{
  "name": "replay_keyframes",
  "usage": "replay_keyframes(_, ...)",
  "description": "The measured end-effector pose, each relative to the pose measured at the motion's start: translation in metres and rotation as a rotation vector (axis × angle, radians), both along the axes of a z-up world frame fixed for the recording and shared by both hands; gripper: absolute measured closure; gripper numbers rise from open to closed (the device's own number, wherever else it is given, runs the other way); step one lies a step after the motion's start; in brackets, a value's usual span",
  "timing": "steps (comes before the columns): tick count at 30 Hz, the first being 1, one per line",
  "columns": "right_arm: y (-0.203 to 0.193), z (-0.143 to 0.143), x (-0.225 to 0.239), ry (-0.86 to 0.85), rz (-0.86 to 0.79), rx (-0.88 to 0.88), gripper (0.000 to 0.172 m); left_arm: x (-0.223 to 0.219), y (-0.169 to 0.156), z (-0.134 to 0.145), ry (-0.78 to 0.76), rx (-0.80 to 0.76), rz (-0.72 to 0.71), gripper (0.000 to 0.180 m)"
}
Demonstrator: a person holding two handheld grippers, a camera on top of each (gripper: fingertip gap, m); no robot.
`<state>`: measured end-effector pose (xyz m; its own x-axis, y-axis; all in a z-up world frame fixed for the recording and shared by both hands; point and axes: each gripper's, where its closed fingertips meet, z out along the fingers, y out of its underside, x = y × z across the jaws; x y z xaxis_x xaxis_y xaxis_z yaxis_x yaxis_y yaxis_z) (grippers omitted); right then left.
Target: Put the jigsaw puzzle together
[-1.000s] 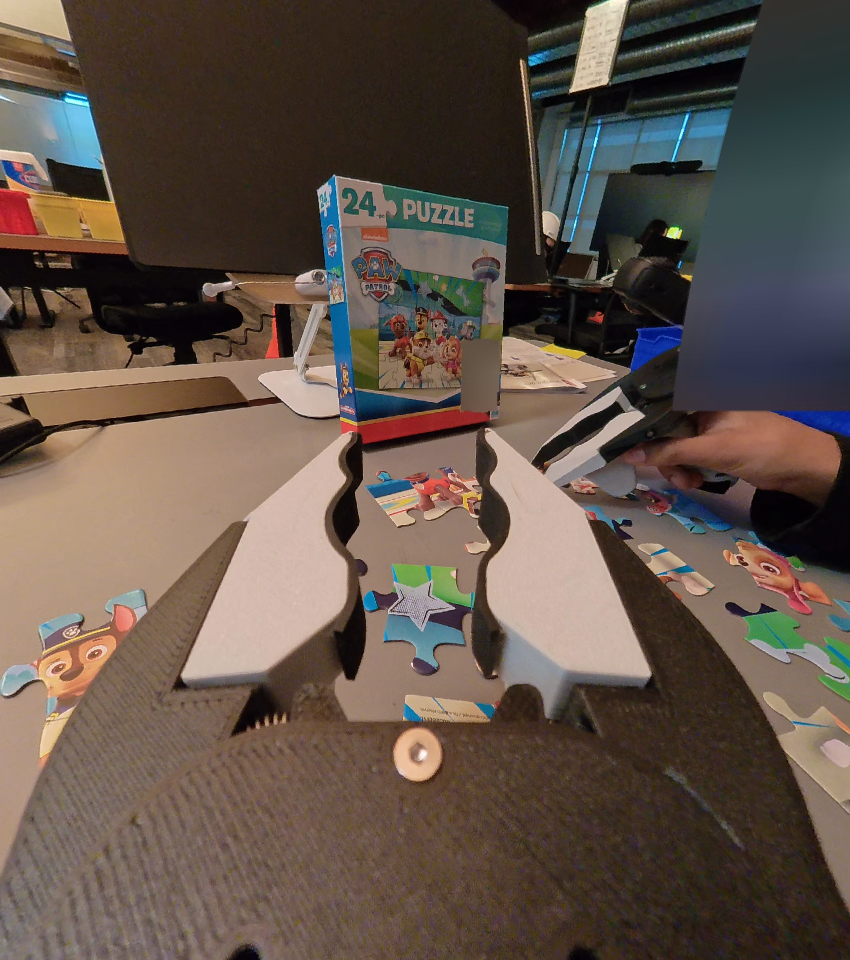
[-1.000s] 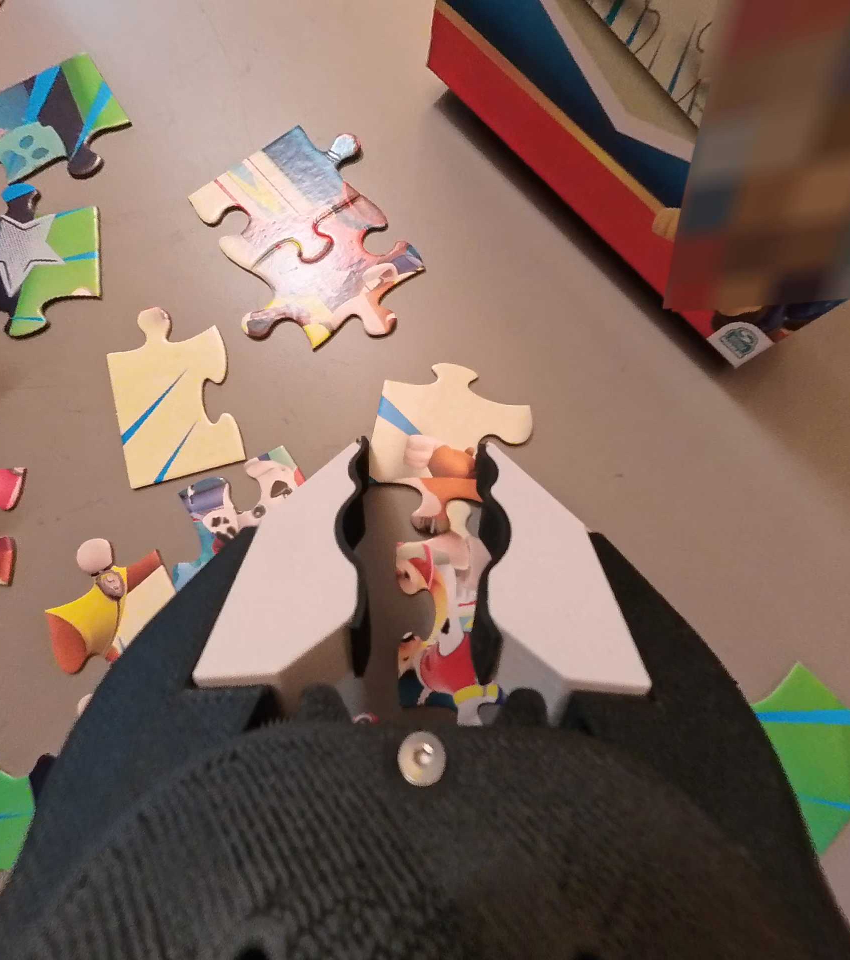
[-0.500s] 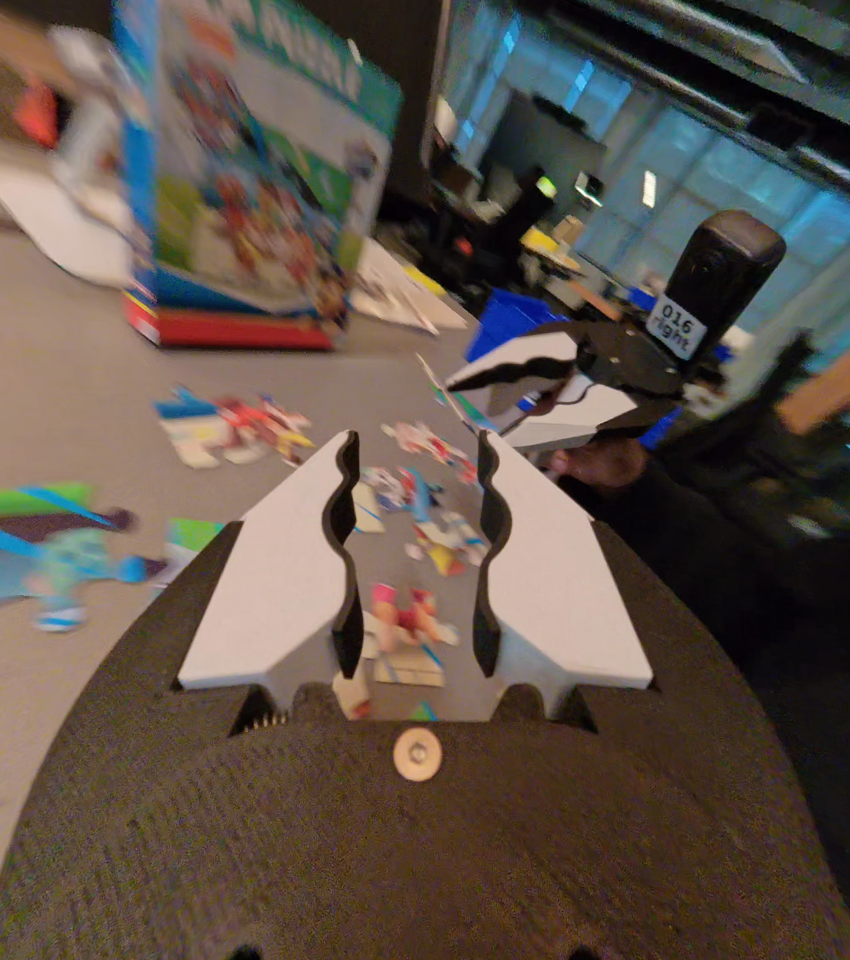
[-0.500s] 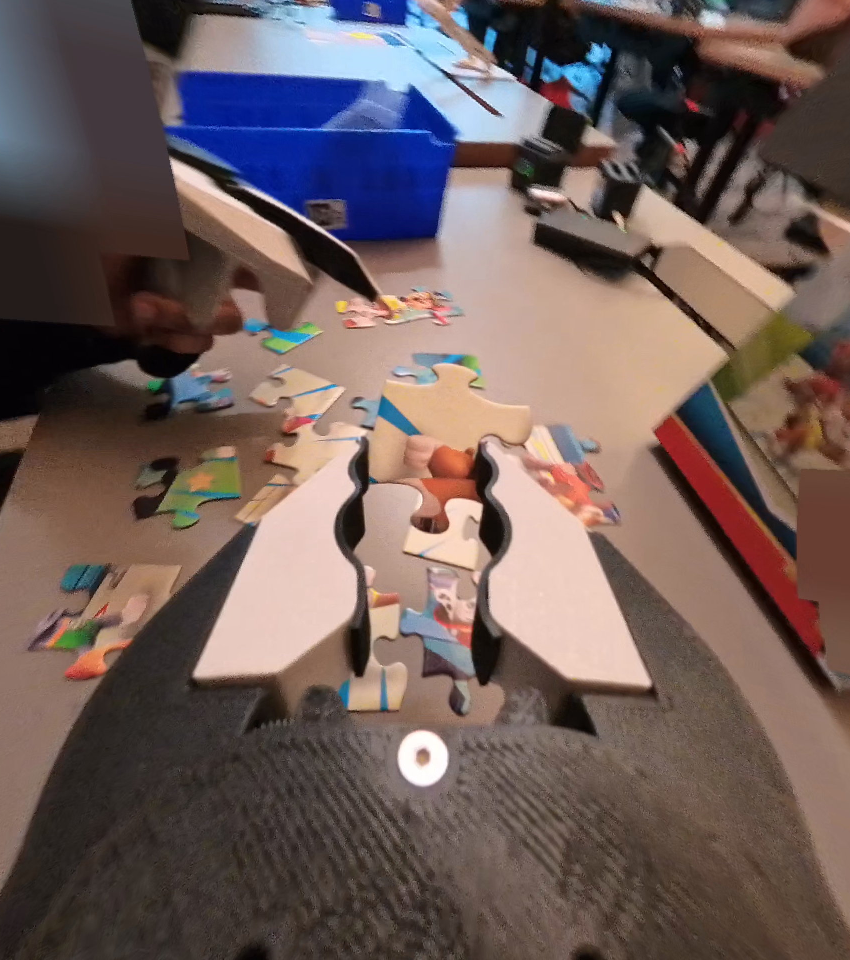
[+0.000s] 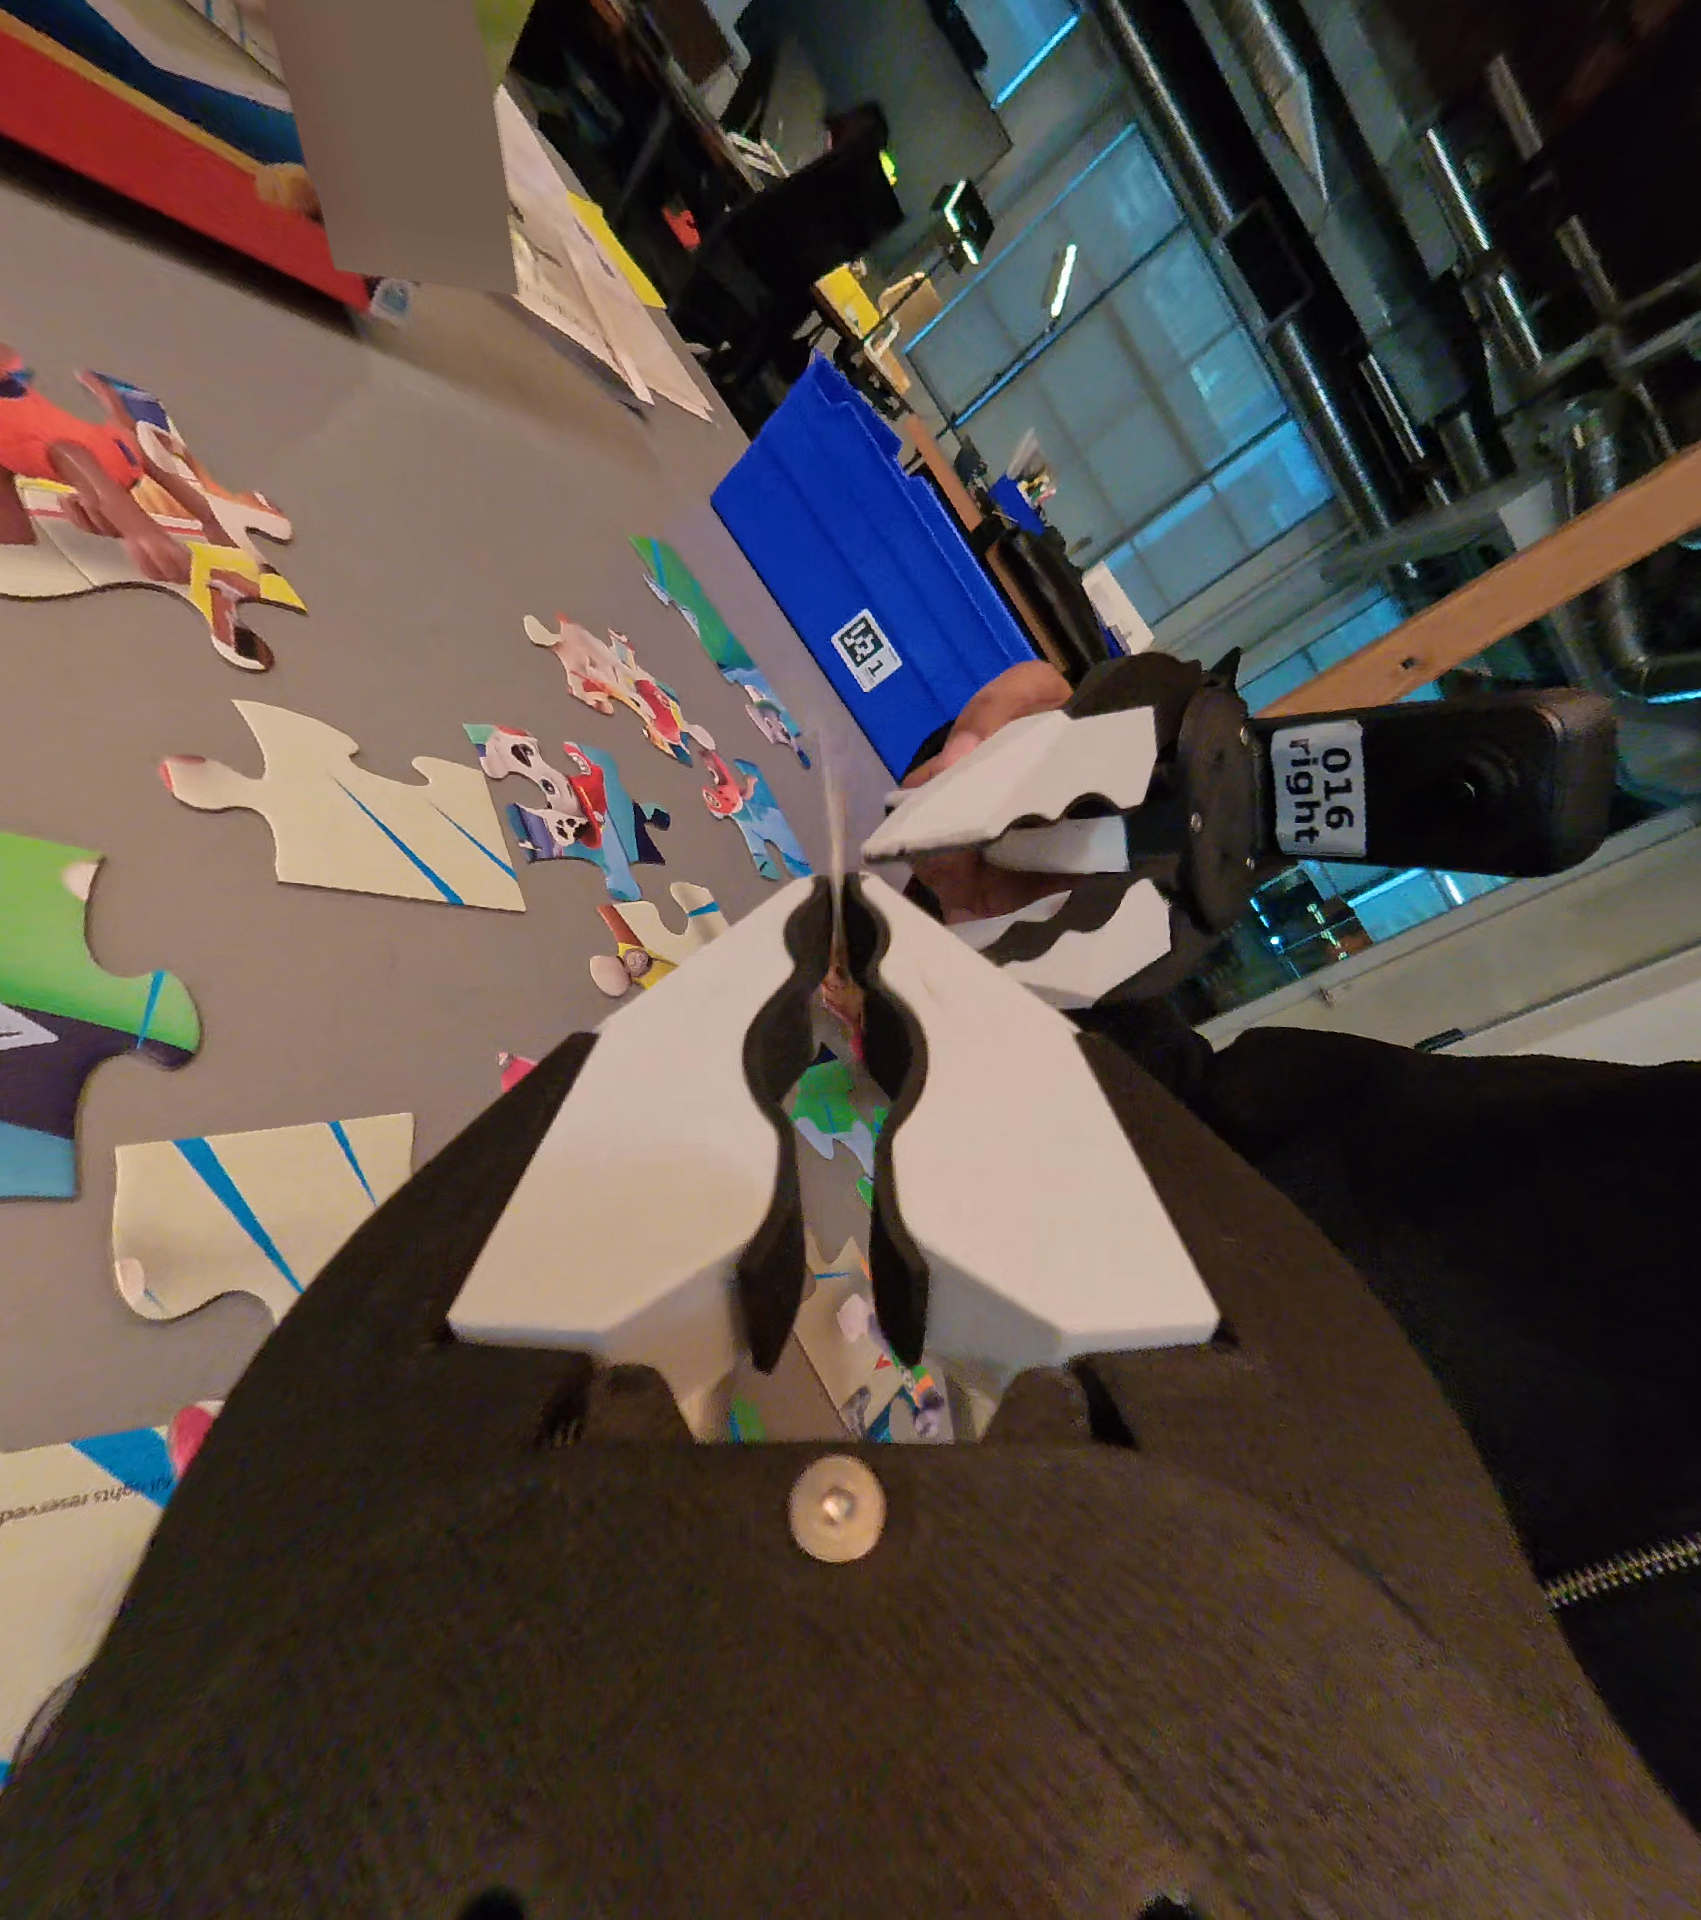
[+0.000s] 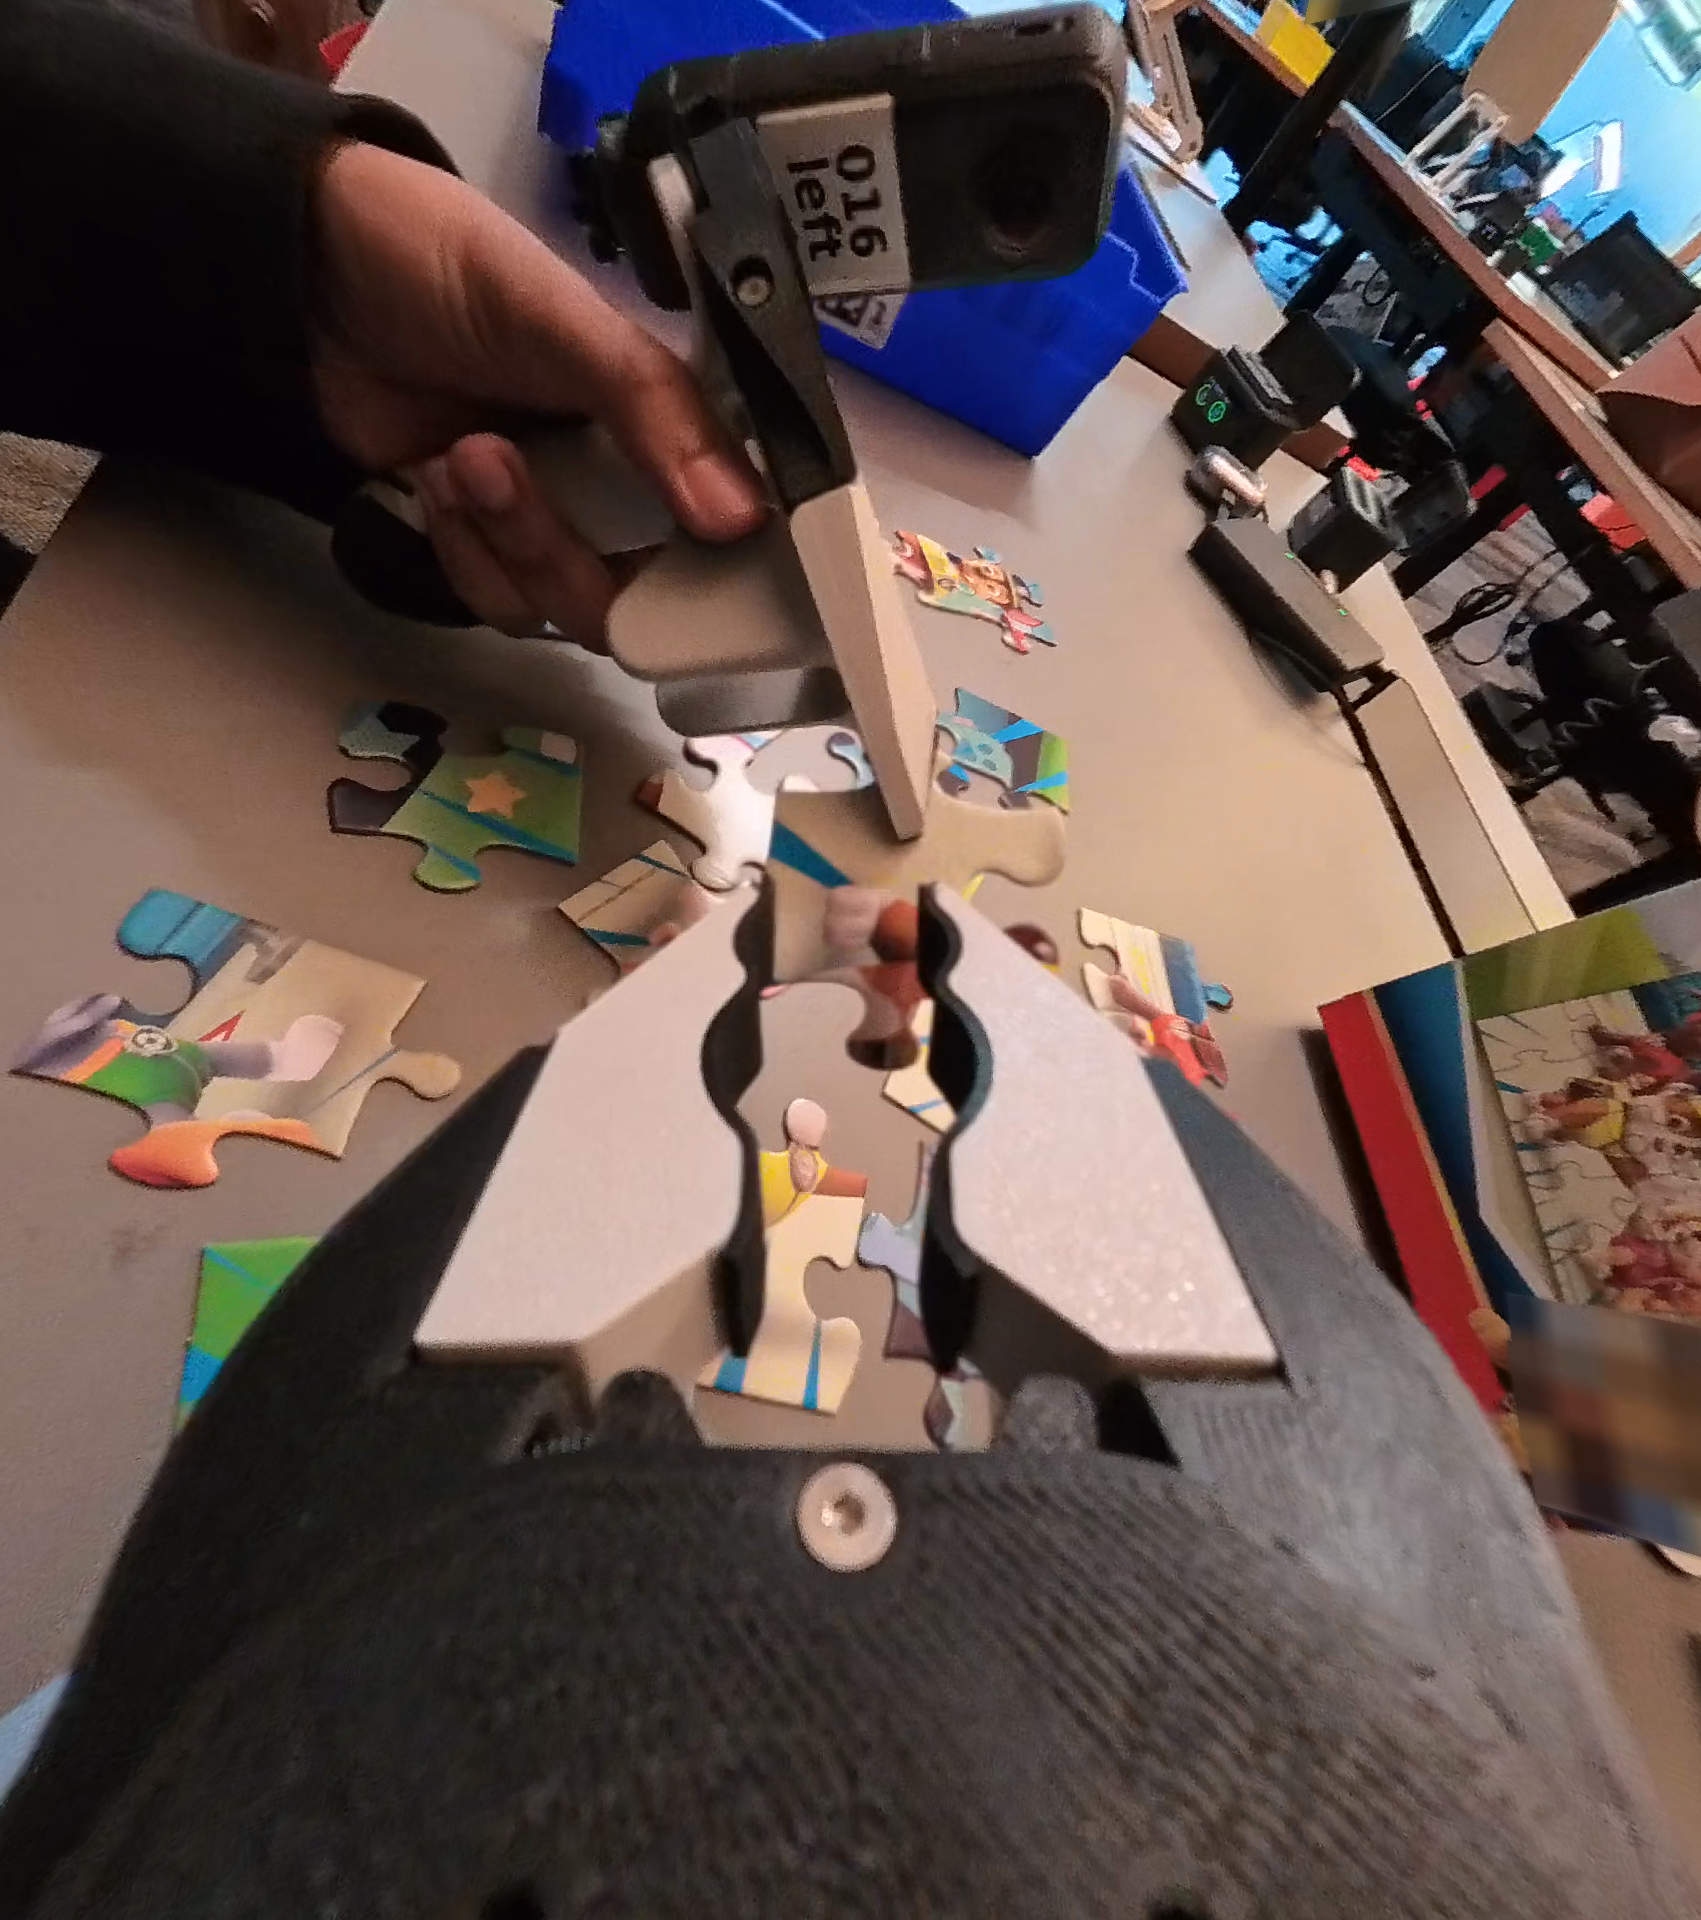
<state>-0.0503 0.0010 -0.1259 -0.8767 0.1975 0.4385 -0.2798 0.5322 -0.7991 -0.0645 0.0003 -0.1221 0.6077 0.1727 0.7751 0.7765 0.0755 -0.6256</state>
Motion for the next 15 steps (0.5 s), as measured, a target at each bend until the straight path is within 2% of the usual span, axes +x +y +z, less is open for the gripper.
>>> replay_keyframes(3, 0.013, -0.003, -0.007, -0.029, -0.075, 0.003, 0.126, -0.007, -0.006, 0.002, 0.003, 0.016, 0.041, 0.18)
replay_keyframes(5, 0.028, -0.01, -0.011, -0.11, -0.134, -0.007, 0.125, -0.015, -0.014, 0.005, 0.015, 0.031, 0.09, 0.18)
replay_keyframes(10, 0.06, -0.051, 0.005, -0.543, -0.254, 0.009, 0.114, -0.026, -0.032, 0.011, 0.036, 0.057, 0.174, 0.18)
replay_keyframes(15, 0.069, -0.074, 0.002, -0.584, -0.317, 0.068, 0.113, -0.023, -0.032, 0.009, 0.049, 0.043, 0.182, 0.18)
